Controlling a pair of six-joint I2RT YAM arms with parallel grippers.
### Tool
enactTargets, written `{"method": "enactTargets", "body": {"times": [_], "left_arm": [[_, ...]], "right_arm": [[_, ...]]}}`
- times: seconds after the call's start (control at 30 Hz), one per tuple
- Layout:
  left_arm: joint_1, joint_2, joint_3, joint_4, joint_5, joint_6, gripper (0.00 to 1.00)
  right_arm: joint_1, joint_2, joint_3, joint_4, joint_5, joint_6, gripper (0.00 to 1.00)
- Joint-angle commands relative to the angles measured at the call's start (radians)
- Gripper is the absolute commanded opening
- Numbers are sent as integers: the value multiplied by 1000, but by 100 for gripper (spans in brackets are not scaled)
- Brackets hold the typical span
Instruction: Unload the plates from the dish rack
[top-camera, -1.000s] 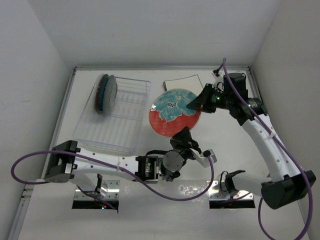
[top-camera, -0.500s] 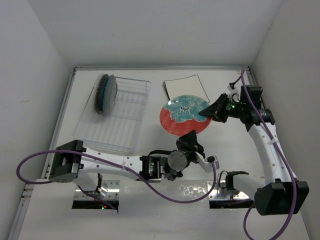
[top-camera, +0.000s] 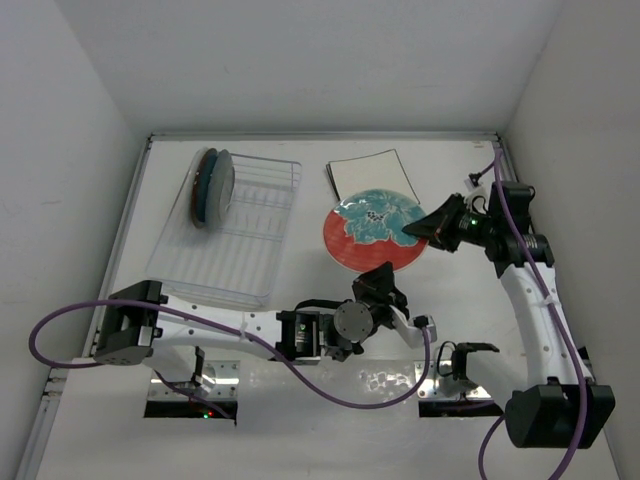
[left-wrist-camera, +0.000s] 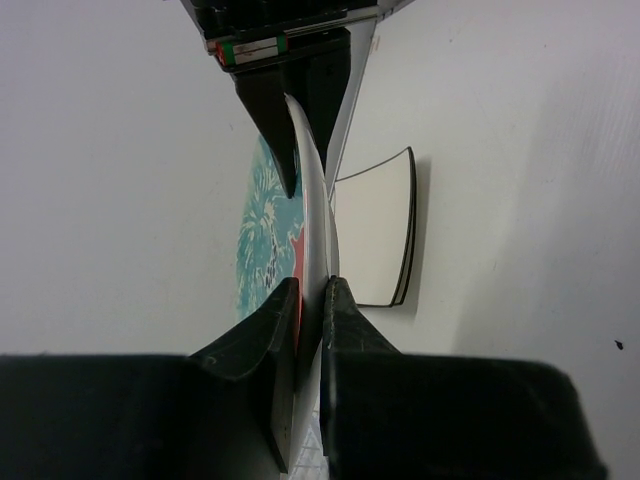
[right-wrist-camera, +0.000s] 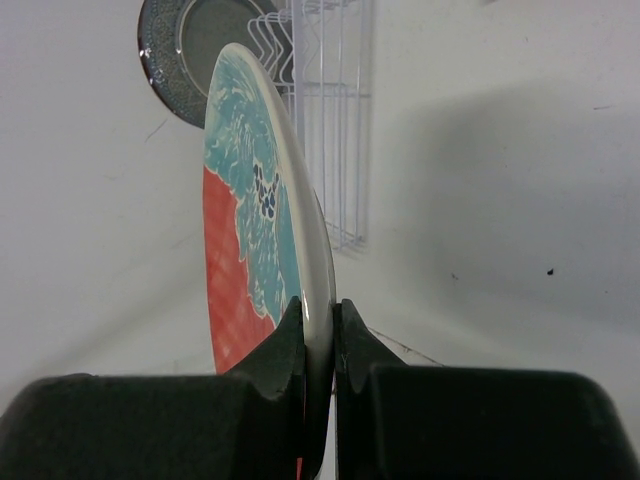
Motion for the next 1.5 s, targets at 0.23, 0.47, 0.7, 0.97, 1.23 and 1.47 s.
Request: {"method": "enactTargets", "body": {"times": [0.23, 0.47, 0.7, 0.97, 1.23, 1.47], "left_arm": [[-31, -143, 46, 146, -248, 39, 0], [-31, -158, 46, 146, -248, 39, 0], [-31, -81, 46, 146, -248, 39, 0], [-33, -322, 39, -653, 134, -725, 100], [-27, -445, 136, -652, 165, -696, 100], [21, -437, 151, -522, -262, -818, 100]], "right_arm": [[-115, 29, 22, 392, 342, 53, 0], [-121, 93, 28, 417, 320, 42, 0], [-141, 156, 101, 385, 397, 121, 0], [-141, 174, 229, 187, 471, 73, 0], [-141, 102, 169, 305, 322, 90, 0], [-143, -31, -97, 602, 138, 44, 0]]}}
